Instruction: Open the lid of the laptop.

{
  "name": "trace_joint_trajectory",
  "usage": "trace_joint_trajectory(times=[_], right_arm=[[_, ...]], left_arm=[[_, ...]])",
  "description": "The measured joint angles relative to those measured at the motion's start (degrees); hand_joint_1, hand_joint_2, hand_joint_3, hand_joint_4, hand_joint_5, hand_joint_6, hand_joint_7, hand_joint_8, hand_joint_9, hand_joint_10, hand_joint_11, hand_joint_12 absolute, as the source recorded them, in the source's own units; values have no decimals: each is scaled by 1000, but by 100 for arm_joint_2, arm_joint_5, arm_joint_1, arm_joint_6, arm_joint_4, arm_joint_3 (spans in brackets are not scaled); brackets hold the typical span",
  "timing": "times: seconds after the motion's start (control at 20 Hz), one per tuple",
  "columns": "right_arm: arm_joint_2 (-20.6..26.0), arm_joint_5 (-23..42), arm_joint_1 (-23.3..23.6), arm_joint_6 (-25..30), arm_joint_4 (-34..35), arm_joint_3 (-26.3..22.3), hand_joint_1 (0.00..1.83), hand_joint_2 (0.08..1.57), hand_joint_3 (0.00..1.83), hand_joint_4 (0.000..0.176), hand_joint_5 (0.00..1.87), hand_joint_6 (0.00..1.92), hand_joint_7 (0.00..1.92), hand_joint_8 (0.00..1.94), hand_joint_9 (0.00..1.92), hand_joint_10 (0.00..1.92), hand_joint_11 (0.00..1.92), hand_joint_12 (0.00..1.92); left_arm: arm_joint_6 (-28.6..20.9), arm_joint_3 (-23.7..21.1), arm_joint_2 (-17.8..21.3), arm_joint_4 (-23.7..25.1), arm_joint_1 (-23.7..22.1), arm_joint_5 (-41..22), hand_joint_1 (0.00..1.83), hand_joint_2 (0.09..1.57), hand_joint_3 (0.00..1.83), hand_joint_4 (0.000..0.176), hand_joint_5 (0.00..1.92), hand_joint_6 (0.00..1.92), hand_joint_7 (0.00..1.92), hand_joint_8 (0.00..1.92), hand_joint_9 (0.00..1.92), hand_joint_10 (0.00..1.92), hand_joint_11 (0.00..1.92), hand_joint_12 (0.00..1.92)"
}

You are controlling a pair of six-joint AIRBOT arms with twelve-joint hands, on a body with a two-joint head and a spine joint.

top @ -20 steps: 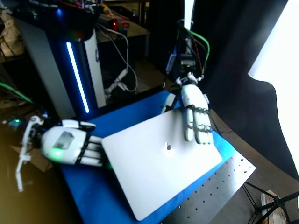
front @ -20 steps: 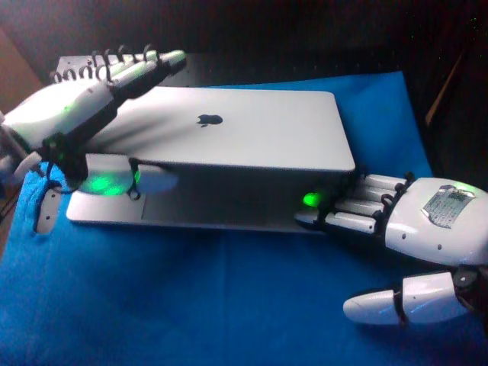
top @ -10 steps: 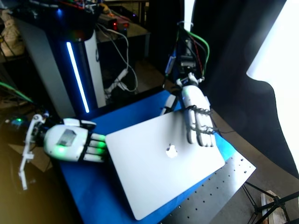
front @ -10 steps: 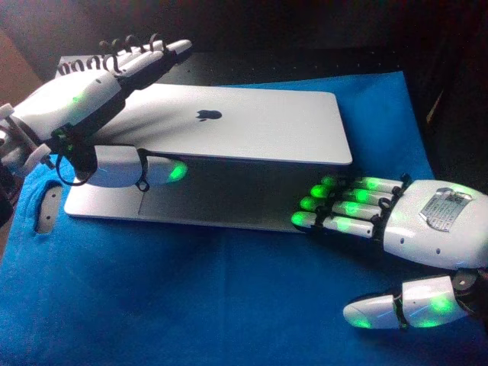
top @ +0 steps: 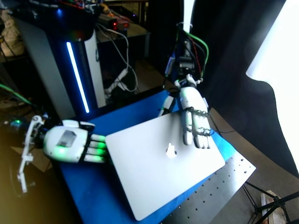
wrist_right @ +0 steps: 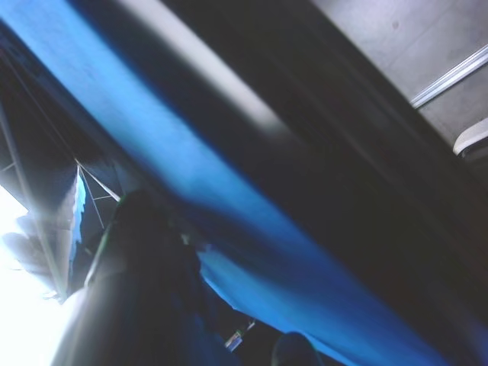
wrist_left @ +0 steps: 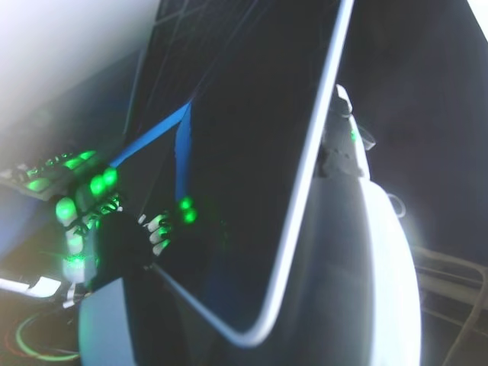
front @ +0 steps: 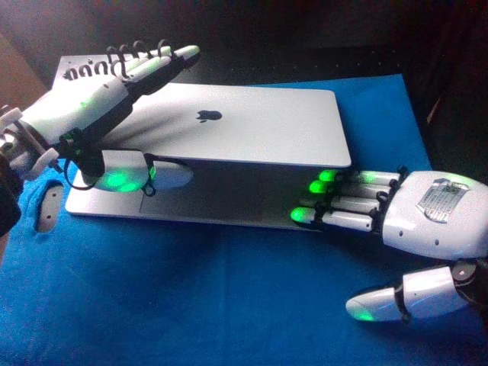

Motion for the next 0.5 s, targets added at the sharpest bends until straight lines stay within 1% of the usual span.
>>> trace_joint_trajectory(times=[0.2, 0.35, 0.4, 0.5], right_arm=[[87, -205, 188, 0, -37, 20, 0, 1201, 6, 0, 6, 2, 0, 0, 0, 0, 0, 0], [170, -210, 297, 0, -74, 22, 0, 1194, 2, 0, 0, 0, 0, 0, 0, 0, 0, 0], [168, -229, 321, 2, -96, 33, 0, 1178, 0, 0, 0, 0, 0, 0, 0, 0, 0, 0], [136, -254, 367, -2, -164, 35, 0, 1195, 3, 0, 3, 1, 0, 0, 0, 0, 0, 0]], left_arm=[[0, 0, -63, 0, 2, -4, 703, 1007, 0, 176, 0, 0, 0, 0, 0, 0, 0, 0], [0, 2, -74, 0, 17, -9, 742, 991, 0, 176, 0, 0, 0, 0, 0, 0, 0, 0], [0, 2, -74, -2, 20, -4, 743, 993, 0, 176, 0, 0, 0, 0, 0, 0, 0, 0], [0, 2, -74, -22, 31, -11, 717, 1001, 1, 176, 0, 0, 0, 0, 0, 0, 0, 0]])
